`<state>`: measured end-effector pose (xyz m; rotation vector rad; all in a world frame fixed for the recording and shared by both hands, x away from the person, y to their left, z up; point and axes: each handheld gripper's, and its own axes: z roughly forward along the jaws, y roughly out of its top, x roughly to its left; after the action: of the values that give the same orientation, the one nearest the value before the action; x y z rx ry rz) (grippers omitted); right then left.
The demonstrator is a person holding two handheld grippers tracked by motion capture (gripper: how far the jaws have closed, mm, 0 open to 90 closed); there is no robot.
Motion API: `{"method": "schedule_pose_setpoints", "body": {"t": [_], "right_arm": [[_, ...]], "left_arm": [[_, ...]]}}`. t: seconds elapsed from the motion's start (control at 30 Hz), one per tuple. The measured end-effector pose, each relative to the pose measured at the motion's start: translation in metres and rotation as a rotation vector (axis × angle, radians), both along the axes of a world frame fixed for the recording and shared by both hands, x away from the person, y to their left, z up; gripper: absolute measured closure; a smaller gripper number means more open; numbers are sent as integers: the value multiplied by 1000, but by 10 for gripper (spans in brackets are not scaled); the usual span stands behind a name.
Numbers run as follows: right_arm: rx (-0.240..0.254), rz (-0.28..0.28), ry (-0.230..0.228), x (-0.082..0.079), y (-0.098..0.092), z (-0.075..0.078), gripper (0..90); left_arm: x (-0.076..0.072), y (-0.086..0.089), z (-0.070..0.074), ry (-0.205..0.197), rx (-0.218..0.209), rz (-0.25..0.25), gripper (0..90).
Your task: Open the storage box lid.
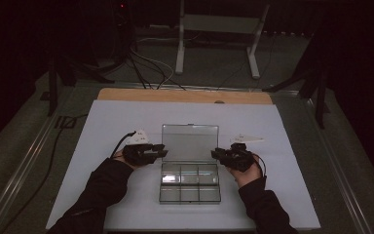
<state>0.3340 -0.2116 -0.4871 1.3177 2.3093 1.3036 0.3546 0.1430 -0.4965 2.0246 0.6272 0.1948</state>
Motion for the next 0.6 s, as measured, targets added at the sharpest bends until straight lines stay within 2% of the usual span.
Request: {"method": "schedule_pose_setpoints", "body": {"t": [0.3, 0.6], "right_arm": [[13, -20, 34, 3, 1, -3, 690], [20, -25, 50, 4, 1, -5, 671]], "left_arm": [[1, -6, -4, 57, 10, 17, 630], [4, -7, -5, 100, 3, 36, 620]]}}
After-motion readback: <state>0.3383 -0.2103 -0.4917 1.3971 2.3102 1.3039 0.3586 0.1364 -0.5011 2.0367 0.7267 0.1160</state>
